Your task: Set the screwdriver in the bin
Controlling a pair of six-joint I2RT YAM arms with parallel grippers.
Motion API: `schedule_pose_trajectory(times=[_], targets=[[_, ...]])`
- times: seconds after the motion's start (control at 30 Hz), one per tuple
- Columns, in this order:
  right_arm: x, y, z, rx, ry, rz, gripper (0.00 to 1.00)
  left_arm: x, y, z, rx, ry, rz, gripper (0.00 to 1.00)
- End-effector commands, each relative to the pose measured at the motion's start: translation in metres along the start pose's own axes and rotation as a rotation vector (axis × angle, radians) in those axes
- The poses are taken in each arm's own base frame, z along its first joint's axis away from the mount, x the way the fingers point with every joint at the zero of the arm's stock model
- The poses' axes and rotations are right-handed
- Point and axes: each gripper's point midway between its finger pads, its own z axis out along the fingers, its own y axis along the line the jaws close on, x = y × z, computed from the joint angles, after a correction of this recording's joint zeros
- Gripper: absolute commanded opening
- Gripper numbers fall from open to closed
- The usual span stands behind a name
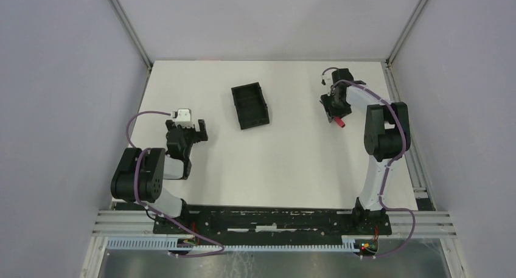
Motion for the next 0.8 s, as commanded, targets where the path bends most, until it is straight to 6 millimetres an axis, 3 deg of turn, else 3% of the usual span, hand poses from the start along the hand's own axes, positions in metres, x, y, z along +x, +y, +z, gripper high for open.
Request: schedule_pose_trajectory(times=[0.0,0.1,0.2,0.37,0.47,0.53,0.63,0.7,0.77], targets=[[0.01,0.006,0.016,-0.035,0.006,-0.017,0.38,-0.022,0.001,0.001,-0.013,-0.077,-0.037,1.0],[0.005,0.003,0.007,-0.031,-0.004,-0.019,0.0,-0.022,0.001,0.001,-0.014,-0.078,-0.038,1.0],[-0.013,-0.006,-0.025,-0.005,-0.042,-0.014,0.0,-0.022,0.001,0.001,-0.014,-0.078,-0.038,1.0],[-0.042,-0.023,-0.102,0.019,-0.081,0.11,0.0,-0.022,0.001,0.001,-0.013,-0.078,-0.037,1.0],[-0.054,-0.025,-0.138,0.01,-0.116,0.16,0.0,-0.022,0.001,0.001,-0.013,-0.078,-0.037,1.0],[-0.061,-0.025,-0.151,0.008,-0.162,0.226,0.0,-0.022,0.001,0.001,-0.013,-0.078,-0.037,1.0],[-0.069,-0.02,-0.153,-0.02,-0.207,0.285,0.0,-0.022,0.001,0.001,-0.014,-0.078,-0.038,1.0],[-0.075,-0.005,-0.148,-0.082,-0.225,0.31,0.0,-0.022,0.001,0.001,-0.014,-0.078,-0.037,1.0],[-0.09,0.023,-0.15,-0.135,-0.283,0.293,0.0,-0.022,0.001,0.001,-0.013,-0.078,-0.037,1.0]])
